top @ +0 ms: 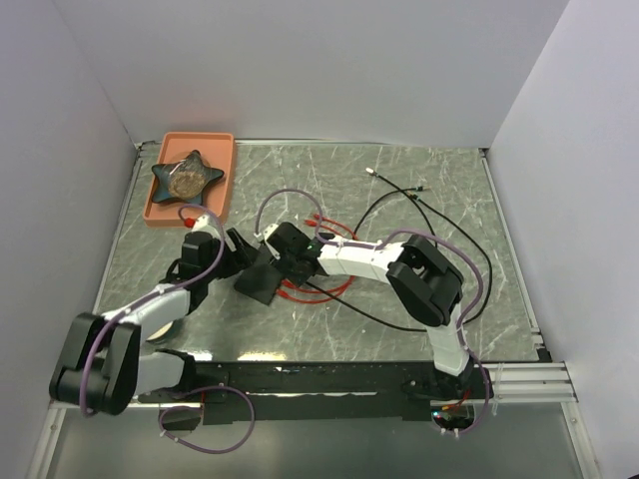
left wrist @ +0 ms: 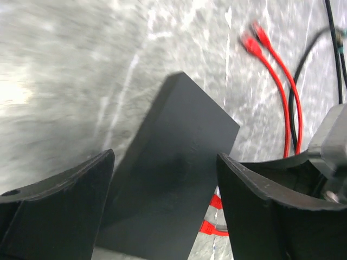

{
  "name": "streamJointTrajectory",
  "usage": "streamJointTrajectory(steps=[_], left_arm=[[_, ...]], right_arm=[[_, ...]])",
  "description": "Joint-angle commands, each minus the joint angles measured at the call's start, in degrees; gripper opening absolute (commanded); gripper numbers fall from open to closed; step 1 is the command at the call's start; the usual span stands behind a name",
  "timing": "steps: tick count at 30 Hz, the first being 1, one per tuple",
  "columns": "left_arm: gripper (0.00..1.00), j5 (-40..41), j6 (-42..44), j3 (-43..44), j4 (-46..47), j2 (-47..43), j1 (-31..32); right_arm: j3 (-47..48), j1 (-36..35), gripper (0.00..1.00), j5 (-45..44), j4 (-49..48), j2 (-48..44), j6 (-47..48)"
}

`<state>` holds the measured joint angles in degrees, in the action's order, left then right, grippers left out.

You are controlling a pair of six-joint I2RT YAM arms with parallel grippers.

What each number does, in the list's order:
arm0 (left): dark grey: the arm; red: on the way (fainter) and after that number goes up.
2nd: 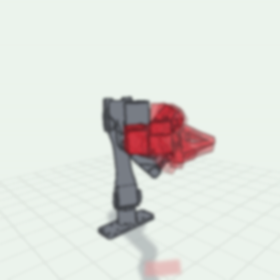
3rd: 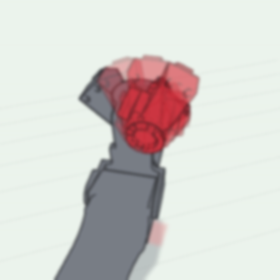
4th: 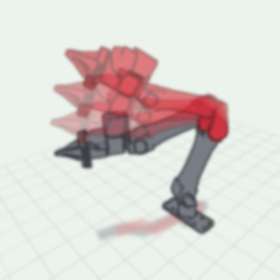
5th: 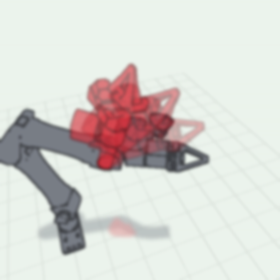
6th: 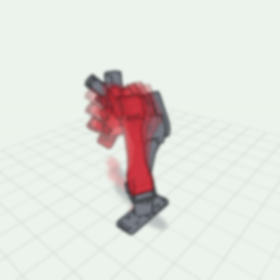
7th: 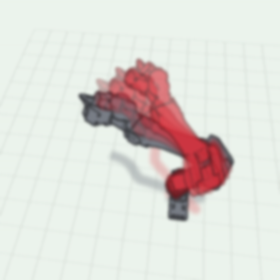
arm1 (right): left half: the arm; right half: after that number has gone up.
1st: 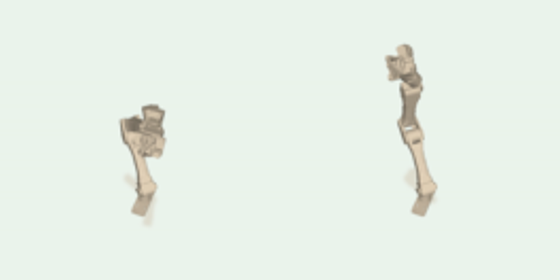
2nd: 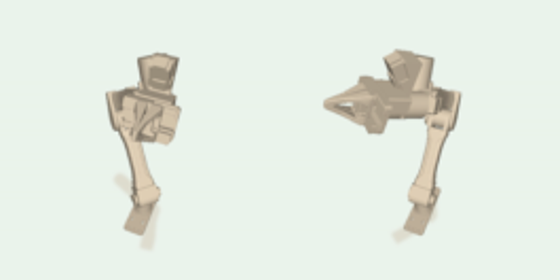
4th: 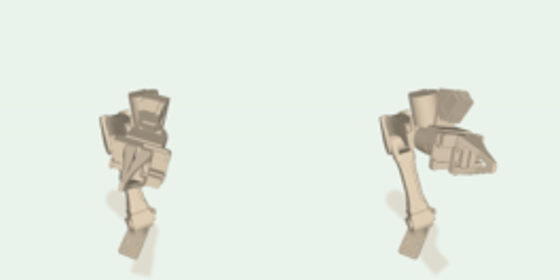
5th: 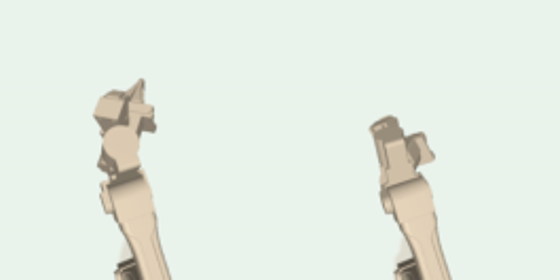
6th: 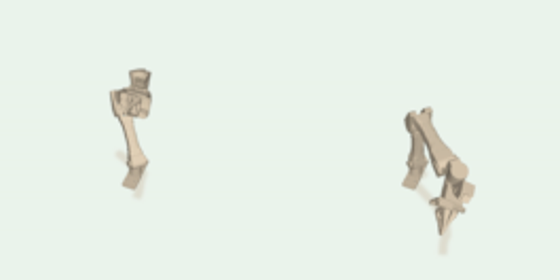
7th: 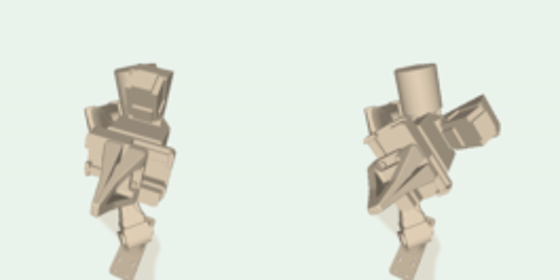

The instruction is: Insert the plug into the switch port

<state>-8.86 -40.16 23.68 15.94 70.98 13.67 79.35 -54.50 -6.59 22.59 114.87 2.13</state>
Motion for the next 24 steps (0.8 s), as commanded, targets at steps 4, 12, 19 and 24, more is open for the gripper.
streamJointTrajectory(steps=[4, 12, 19, 24], left_arm=[[0.86, 8.7, -2.7, 0.2, -9.3, -10.7, -0.1], [0.92, 7.5, 0.2, -0.8, -12.4, -25.5, -0.1], [0.96, 8.3, -0.1, -2.1, -13.8, -34.2, -0.1], [0.96, 8.7, -0.4, -1.6, -15.6, -34.8, 0.0]], right_arm=[[2.5, 0.0, 0.62, -6.6, 7.6, -6.8, -2.0], [-4.5, 0.9, 0.99, -3.2, 2.6, -18.5, -2.0], [-7.3, 11.4, 0.99, 1.8, -2.9, -26.0, -9.3], [-2.6, 20.8, 0.99, -1.3, -1.3, -23.2, -15.7]])
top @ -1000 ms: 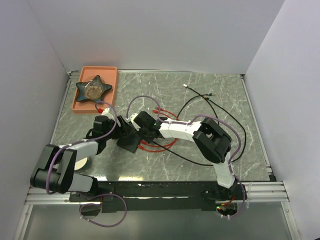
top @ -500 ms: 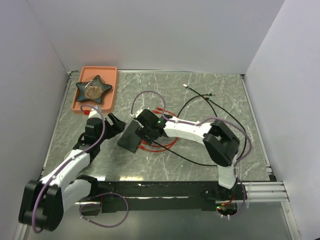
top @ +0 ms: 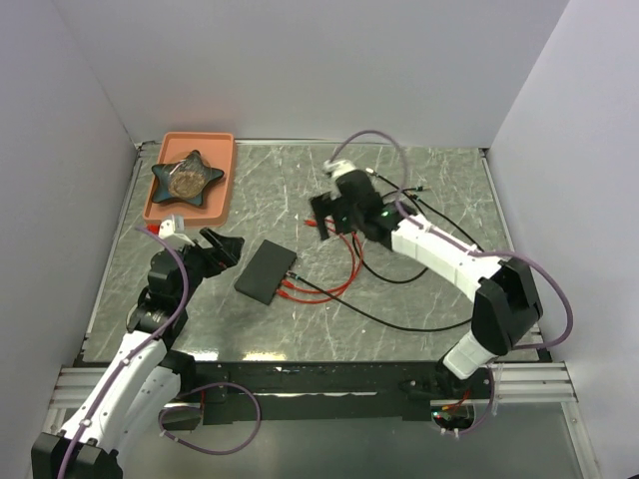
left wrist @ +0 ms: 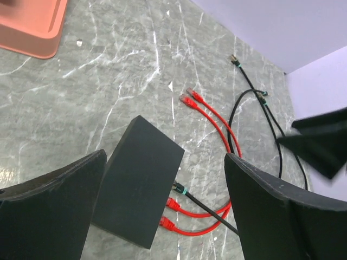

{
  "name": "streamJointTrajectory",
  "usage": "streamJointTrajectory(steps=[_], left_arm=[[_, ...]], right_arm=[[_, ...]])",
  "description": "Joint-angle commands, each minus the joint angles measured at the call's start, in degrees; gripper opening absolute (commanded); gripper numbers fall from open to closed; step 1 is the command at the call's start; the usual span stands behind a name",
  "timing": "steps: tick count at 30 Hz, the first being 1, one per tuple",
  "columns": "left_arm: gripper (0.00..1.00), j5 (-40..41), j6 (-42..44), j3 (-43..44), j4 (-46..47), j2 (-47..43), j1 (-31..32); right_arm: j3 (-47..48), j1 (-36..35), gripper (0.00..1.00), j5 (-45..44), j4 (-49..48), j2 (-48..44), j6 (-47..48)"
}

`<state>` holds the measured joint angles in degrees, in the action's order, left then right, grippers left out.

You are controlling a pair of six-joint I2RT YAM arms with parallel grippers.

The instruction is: Insert the plug into the switch port

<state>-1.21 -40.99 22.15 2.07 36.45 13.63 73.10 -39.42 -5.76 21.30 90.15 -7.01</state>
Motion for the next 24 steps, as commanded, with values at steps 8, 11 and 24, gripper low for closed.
streamJointTrajectory(steps=[8, 11, 24], left_arm=[[0.96, 0.8, -0.1, -0.2, -1.7, 0.7, -0.1], [0.96, 0.2, 0.5, -0.5, -1.2, 0.4, -0.1], [0.95, -4.8, 1.4, -1.4, 1.6, -0.2, -0.1]], right_arm=[[17.9, 21.7, 0.99, 2.2, 5.9, 14.7, -16.8], [26.9, 24.4, 0.99, -0.6, 12.4, 21.9, -18.4], [51.3, 28.2, 0.79, -3.1, 29.6, 43.0, -19.7]])
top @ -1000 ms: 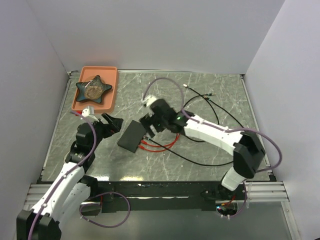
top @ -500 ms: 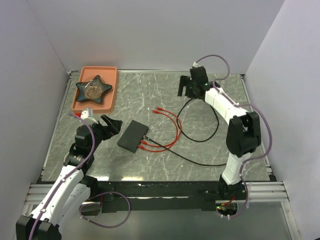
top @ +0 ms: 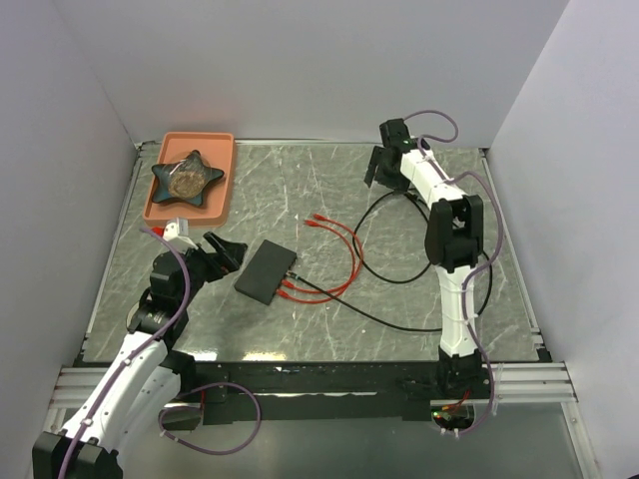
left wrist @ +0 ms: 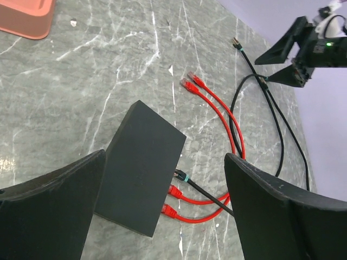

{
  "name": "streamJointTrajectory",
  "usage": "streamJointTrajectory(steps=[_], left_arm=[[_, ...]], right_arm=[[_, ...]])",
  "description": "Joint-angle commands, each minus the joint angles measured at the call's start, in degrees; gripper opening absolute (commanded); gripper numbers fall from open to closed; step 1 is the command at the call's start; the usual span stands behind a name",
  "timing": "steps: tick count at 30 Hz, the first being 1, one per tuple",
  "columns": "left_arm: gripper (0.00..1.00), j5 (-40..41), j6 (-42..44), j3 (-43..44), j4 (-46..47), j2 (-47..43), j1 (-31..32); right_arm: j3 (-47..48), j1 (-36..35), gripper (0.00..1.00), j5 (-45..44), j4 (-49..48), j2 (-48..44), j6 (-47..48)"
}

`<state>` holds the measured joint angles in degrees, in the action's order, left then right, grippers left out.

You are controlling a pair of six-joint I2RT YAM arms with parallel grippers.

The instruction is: Insert the plug into the switch port

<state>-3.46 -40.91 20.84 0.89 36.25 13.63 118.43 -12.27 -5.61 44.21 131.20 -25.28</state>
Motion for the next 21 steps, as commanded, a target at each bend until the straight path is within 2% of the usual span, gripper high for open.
streamJointTrajectory(steps=[1, 4, 6, 12, 21], left_arm=[[0.96, -3.0, 1.5, -0.1, 2.9, 0.0, -0.1], [0.95, -4.0, 1.4, -0.3, 3.5, -0.5, -0.1], [0.95, -4.6, 1.4, -0.5, 4.0, -1.1, -0.1], [0.95, -5.2, 1.6, -0.6, 3.7, -1.8, -0.1], [0.95, -5.5, 2.0, -0.6, 3.3, -2.1, -0.1]], right_arm=[[6.5, 0.9, 0.76, -4.1, 7.2, 2.3, -1.1], [6.5, 0.9, 0.64, -6.1, 7.3, 3.0, 0.0], [6.7, 0.9, 0.60, -5.8, 7.2, 4.0, 0.6], [9.8, 0.9, 0.62, -5.3, 8.4, 8.5, 1.0], [8.9, 1.0, 0.62, -1.9, 5.7, 9.9, -0.3]])
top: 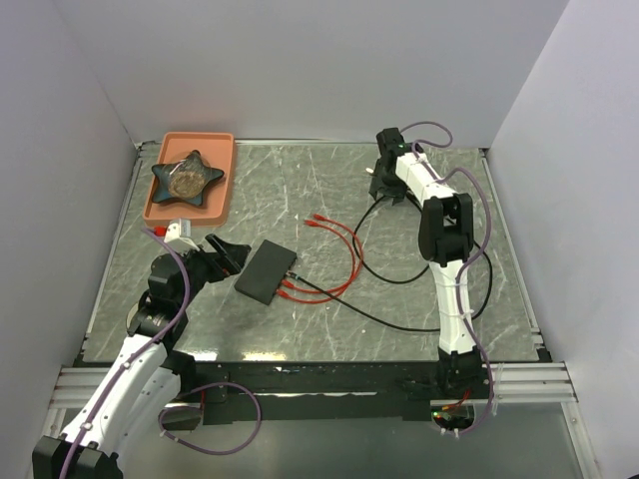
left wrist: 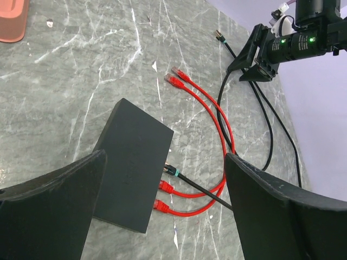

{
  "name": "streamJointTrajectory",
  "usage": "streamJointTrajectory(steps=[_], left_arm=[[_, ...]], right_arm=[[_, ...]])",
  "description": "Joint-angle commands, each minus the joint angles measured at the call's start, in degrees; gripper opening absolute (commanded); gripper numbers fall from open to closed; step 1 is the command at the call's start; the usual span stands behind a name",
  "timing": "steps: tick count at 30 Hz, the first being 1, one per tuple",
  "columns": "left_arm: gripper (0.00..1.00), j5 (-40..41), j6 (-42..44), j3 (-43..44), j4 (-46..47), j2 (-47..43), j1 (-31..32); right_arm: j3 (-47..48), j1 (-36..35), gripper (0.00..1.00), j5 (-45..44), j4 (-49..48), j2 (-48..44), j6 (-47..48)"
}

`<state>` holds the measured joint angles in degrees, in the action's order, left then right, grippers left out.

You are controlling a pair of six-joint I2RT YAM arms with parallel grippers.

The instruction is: Insert the plug into the switch port

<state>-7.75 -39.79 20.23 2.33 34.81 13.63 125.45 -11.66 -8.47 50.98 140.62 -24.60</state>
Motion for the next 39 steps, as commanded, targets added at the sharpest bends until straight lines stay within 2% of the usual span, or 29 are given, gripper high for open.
streamJointTrajectory(steps=[1, 12, 15, 16, 17, 18, 20, 21, 25, 30, 36, 39], left_arm=[[0.95, -1.2, 0.9, 0.0, 2.0, -0.5, -0.1], [0.95, -1.6, 1.2, -0.1, 1.8, -1.0, -0.1], [0.95, -1.7, 1.1, -0.1, 1.9, -1.2, -0.1], [0.95, -1.8, 1.1, -0.1, 1.9, -1.3, -0.1], [0.95, -1.9, 1.1, -0.1, 1.9, -1.3, -0.1], [0.95, -1.9, 1.1, -0.1, 1.8, -1.4, -0.1], [0.95, -1.9, 1.2, 0.0, 1.7, -1.4, -0.1], [0.95, -1.9, 1.2, 0.0, 1.7, -1.5, -0.1], [0.95, -1.7, 1.2, -0.2, 1.8, -1.5, -0.1], [0.96, -1.1, 1.5, -0.2, 1.5, -1.3, -0.1], [0.95, -0.6, 0.8, -0.9, 2.1, -1.4, -0.1], [0.95, -0.6, 0.1, -1.2, 2.8, -1.1, -0.2]], right_arm=[[3.5, 0.3, 0.61, 1.1, -0.5, 1.0, -1.0], [5.0, 0.4, 0.57, 2.4, 0.7, 3.3, 0.1], [5.8, 0.3, 0.45, 3.1, 1.0, 3.9, 1.4], [6.1, 0.3, 0.35, 3.2, 1.0, 4.0, 2.1], [6.3, 0.1, 0.31, 4.1, 1.1, 4.4, 2.6], [6.7, 0.2, 0.18, 4.5, 1.3, 4.8, 3.1], [8.4, 0.1, 0.10, 6.4, 2.2, 5.9, 4.6], [8.7, 0.1, 0.00, 6.5, 2.5, 6.2, 5.3], [6.3, -0.2, 0.00, 8.2, 1.4, 4.5, 6.1], [0.1, -1.3, 0.00, 10.6, -3.1, -4.3, 6.8], [-18.3, -6.2, 0.00, 13.6, -12.4, -21.9, 9.9], [-27.5, -9.7, 0.00, 18.7, -19.4, -30.9, 14.1]])
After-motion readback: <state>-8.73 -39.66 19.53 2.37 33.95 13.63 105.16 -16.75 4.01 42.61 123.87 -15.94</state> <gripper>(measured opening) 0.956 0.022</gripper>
